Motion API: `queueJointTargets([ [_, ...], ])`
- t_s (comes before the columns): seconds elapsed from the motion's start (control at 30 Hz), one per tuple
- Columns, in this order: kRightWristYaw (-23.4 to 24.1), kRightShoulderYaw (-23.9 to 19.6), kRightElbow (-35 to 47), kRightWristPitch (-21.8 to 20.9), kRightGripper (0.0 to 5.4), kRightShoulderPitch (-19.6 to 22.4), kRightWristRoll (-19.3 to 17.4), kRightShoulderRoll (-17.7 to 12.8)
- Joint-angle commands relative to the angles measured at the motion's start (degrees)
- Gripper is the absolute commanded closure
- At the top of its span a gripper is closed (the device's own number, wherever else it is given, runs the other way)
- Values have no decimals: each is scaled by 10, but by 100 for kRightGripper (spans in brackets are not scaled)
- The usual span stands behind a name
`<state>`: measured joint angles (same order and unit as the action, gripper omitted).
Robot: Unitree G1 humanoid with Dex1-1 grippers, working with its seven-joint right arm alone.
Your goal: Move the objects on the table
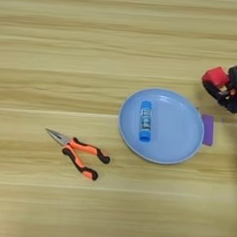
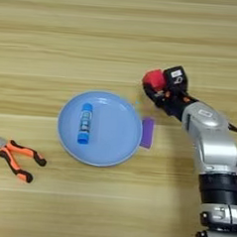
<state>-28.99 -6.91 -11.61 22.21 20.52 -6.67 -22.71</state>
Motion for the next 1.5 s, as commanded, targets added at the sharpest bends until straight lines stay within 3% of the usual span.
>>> queueJointTargets([
  [0.03, 28, -21, -59, -54, 315, 65, 13, -30],
  [0.2, 41, -22, -140, -85, 315, 80, 22, -33],
  [0.43, 40, -19, -189, -95, 315, 88, 24, -35],
  [0.53, 40, -18, -191, -95, 258, 89, 24, -34],
  [0.73, 39, -17, -177, -104, 197, 89, 23, -31],
  [1.0, 40, -25, -83, -108, 119, 87, 3, -20],
  [1.13, 47, -9, -21, -105, 80, 78, 13, -16],
  [1.23, 49, 15, 21, -78, 41, 72, 32, -14],
  [1.37, 51, 7, 63, -74, 3, 71, 16, 1],
  [1.5, 32, 4, 85, -78, 3, 74, -12, 16],
])
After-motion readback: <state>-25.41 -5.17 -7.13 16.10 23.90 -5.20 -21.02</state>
